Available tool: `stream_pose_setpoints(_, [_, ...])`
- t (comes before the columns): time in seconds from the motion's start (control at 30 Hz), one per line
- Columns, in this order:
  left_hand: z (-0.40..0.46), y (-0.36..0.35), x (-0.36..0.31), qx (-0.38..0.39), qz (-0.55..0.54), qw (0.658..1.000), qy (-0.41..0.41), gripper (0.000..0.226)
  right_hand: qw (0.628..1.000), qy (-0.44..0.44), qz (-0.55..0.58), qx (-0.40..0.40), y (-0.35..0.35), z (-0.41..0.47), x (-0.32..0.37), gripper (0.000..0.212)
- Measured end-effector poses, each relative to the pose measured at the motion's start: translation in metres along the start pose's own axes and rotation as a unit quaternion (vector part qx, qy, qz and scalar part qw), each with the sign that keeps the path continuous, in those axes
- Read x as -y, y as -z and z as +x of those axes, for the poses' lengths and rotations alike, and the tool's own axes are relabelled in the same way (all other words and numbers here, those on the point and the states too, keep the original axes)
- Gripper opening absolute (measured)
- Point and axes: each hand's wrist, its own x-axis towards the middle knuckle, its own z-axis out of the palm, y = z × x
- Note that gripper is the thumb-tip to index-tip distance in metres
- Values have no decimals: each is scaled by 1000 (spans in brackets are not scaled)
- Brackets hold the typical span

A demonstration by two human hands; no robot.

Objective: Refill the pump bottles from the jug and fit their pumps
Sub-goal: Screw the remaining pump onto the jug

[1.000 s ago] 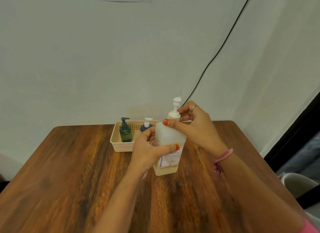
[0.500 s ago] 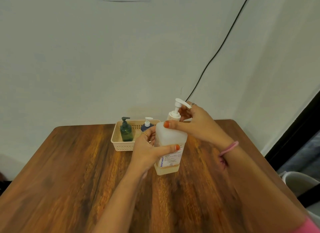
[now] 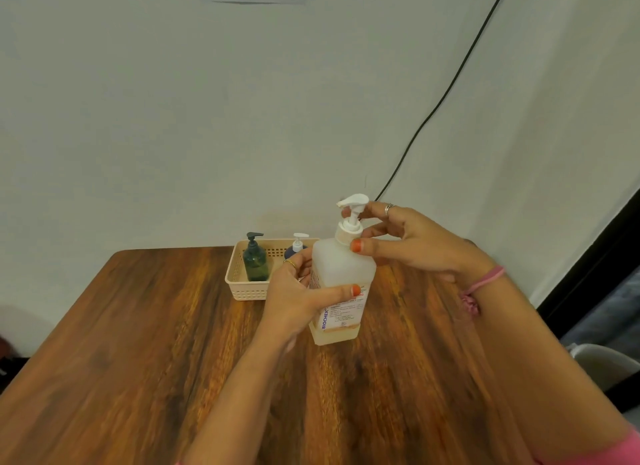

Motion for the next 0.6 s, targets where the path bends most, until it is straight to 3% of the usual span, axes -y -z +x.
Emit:
stream_pose_setpoints(0.1, [0,1,0,0,-6,1000,-5,82,995,12,-31,-94,-12,4,1,38])
stream_pose_setpoints(0.2, [0,1,-1,1,-8,1000,-7,80,983,-22,-73,-167,-23,8,-1,46])
stream_pose_setpoints(0.33, [2,2,0,3,-5,1000,-5,89,999,-23,9,-30,-10,2,4,64])
stream_pose_setpoints(0.4, [3,2,1,-2,-6,1000,-4,84,999,10,49,-23,-11,2,4,52])
stream_pose_setpoints(0.5, [3,2,3,-9,-10,1000,-5,73,991,13,5,-133,-28,6,1,35])
stream_pose_setpoints(0.6, [2,3,6,-14,-5,1000,1,73,975,-19,-58,-216,-43,9,1,46])
